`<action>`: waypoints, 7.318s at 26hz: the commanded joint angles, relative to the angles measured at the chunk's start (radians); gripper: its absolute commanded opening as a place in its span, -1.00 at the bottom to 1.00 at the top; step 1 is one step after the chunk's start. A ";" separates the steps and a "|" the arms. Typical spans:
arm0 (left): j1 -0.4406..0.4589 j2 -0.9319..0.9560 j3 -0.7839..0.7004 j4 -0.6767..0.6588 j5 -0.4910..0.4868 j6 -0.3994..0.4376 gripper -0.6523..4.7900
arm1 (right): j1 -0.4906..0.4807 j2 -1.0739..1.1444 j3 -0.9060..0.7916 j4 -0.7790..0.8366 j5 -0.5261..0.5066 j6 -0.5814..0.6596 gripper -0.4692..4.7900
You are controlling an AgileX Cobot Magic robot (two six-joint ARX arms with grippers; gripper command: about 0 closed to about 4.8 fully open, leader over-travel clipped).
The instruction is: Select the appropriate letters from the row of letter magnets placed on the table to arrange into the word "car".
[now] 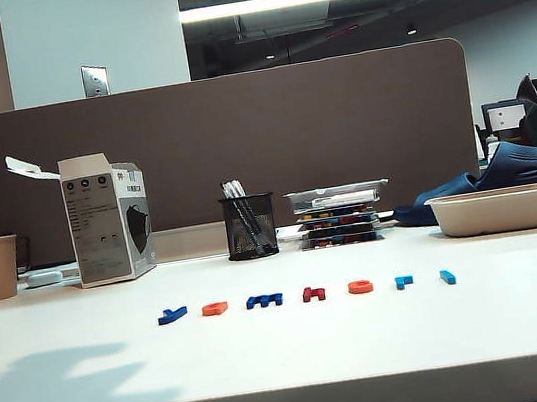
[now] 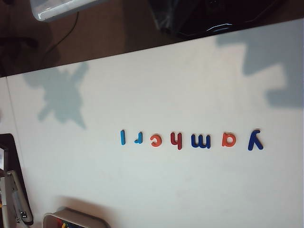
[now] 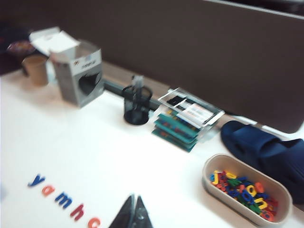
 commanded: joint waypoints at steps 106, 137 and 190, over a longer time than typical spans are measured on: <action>0.001 -0.002 0.002 0.008 -0.003 0.001 -0.78 | 0.528 0.895 0.124 -0.031 0.359 0.791 -0.10; 0.001 -0.003 0.002 0.008 -0.003 0.001 -0.78 | 0.535 1.039 0.124 0.056 0.427 0.787 -0.10; 0.001 -0.003 0.002 0.008 -0.003 0.001 -0.78 | 0.552 1.103 0.124 0.022 0.534 0.765 -0.19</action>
